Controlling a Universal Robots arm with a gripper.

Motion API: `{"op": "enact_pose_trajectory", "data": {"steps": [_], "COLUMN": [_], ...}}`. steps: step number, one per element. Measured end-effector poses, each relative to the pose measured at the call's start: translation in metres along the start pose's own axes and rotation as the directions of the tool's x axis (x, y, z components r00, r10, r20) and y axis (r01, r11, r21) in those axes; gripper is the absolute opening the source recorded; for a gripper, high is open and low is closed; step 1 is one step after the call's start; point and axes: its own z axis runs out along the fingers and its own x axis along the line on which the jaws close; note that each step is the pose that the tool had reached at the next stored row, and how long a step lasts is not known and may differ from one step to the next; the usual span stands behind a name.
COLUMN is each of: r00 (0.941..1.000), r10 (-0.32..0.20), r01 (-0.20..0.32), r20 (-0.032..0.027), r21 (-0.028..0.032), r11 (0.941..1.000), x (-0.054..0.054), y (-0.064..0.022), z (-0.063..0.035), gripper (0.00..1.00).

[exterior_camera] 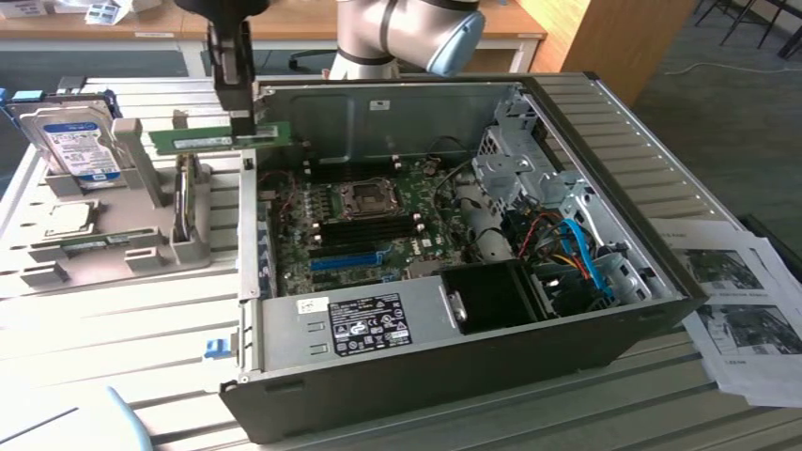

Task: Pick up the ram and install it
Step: 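Pick up the ram and move it above insertion slot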

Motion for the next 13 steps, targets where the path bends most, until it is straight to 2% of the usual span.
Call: {"op": "enact_pose_trajectory", "data": {"steps": [13], "r00": [1.0], "r10": [0.0], "r01": [0.0], "r20": [0.0], "r21": [0.0], "r11": [1.0], "x": [0.001], "y": [-0.0413], "z": [-0.0013], "gripper": [0.11]}}
